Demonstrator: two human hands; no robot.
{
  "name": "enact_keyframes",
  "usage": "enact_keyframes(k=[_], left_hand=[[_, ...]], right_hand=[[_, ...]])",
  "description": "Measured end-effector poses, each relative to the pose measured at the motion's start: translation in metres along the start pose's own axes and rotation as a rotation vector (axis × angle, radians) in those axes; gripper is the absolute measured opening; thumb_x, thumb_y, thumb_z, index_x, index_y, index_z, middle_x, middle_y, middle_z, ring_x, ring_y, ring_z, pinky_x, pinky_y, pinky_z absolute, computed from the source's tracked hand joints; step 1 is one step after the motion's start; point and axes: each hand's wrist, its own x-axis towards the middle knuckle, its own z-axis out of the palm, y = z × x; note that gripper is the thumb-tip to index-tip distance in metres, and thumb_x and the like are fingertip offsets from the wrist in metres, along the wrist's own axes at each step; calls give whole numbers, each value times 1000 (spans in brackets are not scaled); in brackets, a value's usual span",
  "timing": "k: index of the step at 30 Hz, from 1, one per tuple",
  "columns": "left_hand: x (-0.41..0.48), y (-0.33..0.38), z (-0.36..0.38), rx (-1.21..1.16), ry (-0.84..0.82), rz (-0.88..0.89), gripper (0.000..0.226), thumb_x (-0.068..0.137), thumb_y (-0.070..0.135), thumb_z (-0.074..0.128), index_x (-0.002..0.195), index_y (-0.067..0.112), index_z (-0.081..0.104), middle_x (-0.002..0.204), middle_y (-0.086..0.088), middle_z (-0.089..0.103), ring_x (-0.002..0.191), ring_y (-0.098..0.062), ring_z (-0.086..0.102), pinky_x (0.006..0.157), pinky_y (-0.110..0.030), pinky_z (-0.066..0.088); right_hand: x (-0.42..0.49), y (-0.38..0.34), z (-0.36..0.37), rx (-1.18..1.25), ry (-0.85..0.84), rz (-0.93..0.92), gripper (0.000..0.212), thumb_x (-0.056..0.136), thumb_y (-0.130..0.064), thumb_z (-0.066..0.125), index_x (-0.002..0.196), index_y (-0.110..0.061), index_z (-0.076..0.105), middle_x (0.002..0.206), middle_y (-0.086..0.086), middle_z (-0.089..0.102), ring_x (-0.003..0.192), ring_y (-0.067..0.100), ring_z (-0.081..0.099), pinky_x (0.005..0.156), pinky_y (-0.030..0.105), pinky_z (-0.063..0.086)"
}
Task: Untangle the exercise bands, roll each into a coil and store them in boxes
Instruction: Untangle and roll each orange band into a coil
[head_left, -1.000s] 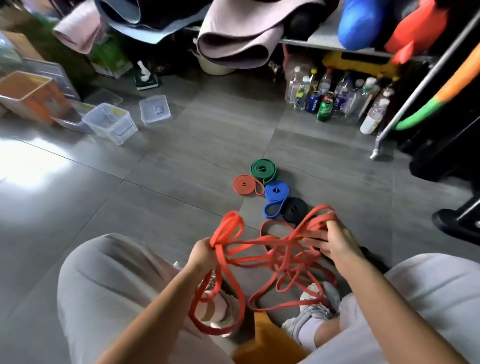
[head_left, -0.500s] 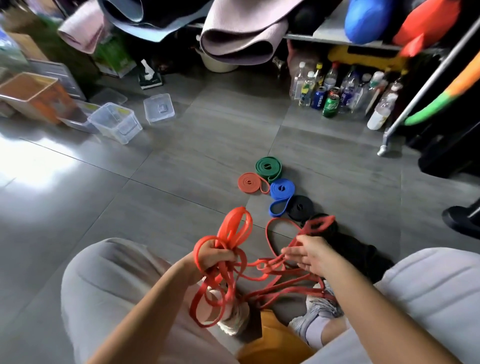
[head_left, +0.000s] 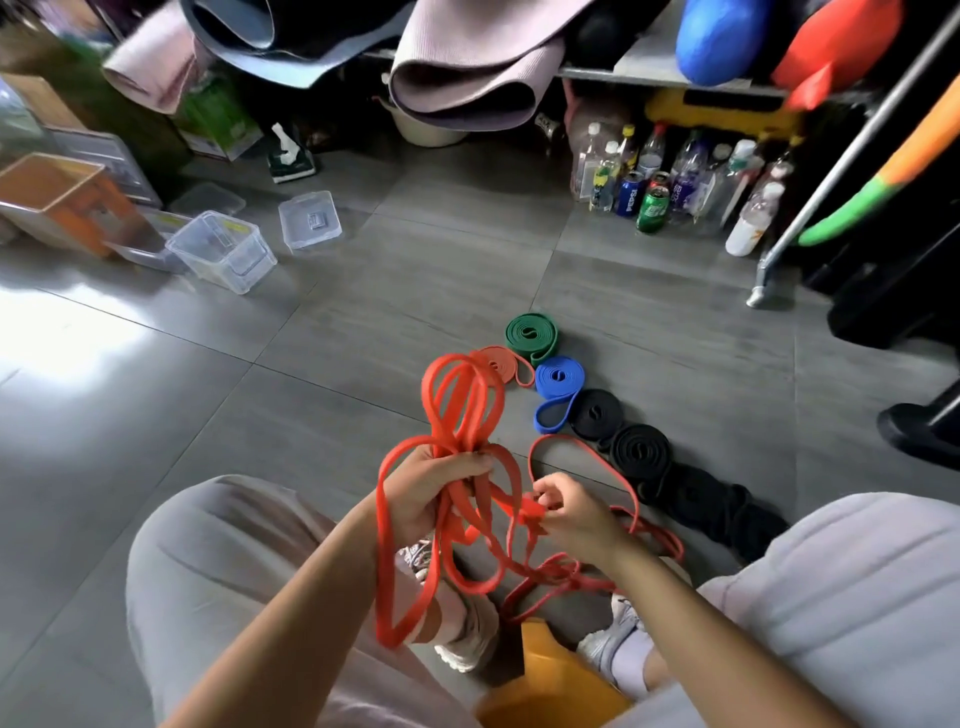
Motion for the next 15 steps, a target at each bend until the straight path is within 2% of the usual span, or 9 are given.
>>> enact_keyframes(k=[2,4,6,8,10,12,14,15], left_hand=[[-4,8,2,-92,-34,6,10,73,2,67,76,6,59,63,-6,59,44,-11,55,38,-19,42],[-8,16,4,-142,-62,16,6,70,6,63,75,8,59,64,-5,58,44,-11,53,37,-17,40],[-12,23,4,-140,-84,33,5,71,6,61,69,10,63,64,-6,58,44,-12,54,37,-17,40],[-16,28,4,-112,-92,40,11,71,6,62,65,13,66,63,-6,58,44,-12,54,37,-18,40],[-18,31,4,-115,-104,46,12,72,7,62,63,14,67,63,-6,59,45,-12,53,37,-19,40],[-18,33,6,-134,-115,63,11,73,9,63,65,16,67,66,-6,58,47,-12,52,38,-20,41],[-17,35,8,-136,-96,89,8,72,12,66,67,17,68,68,-5,58,48,-12,52,39,-20,41],[-15,37,7,-116,-64,109,7,72,13,67,68,18,69,68,-5,60,49,-12,54,40,-20,41]], right_hand=[[2,6,-6,-100,111,-31,23,78,-33,68,96,-28,54,79,-6,60,75,16,60,69,31,45],[2,9,-9,-210,50,-86,31,73,-26,70,101,-28,57,84,-2,64,80,18,62,70,29,46],[3,9,-12,-234,64,-76,23,73,-34,71,91,-28,57,80,-8,64,82,16,63,63,20,43],[5,9,-14,-234,109,-38,29,74,-42,71,89,-28,50,80,-12,62,80,15,61,55,12,35],[6,10,-14,-291,85,3,43,70,-54,70,92,-24,49,83,-8,61,79,15,59,60,23,37],[6,12,-9,-271,30,-10,40,69,-60,68,76,-22,58,70,-4,61,70,16,60,60,32,39],[3,10,-1,-147,22,-59,32,78,-45,69,63,-19,60,60,-1,58,60,14,55,58,33,40],[4,9,1,-70,47,-63,25,84,-36,66,67,-16,64,60,-2,60,59,14,55,60,34,44]])
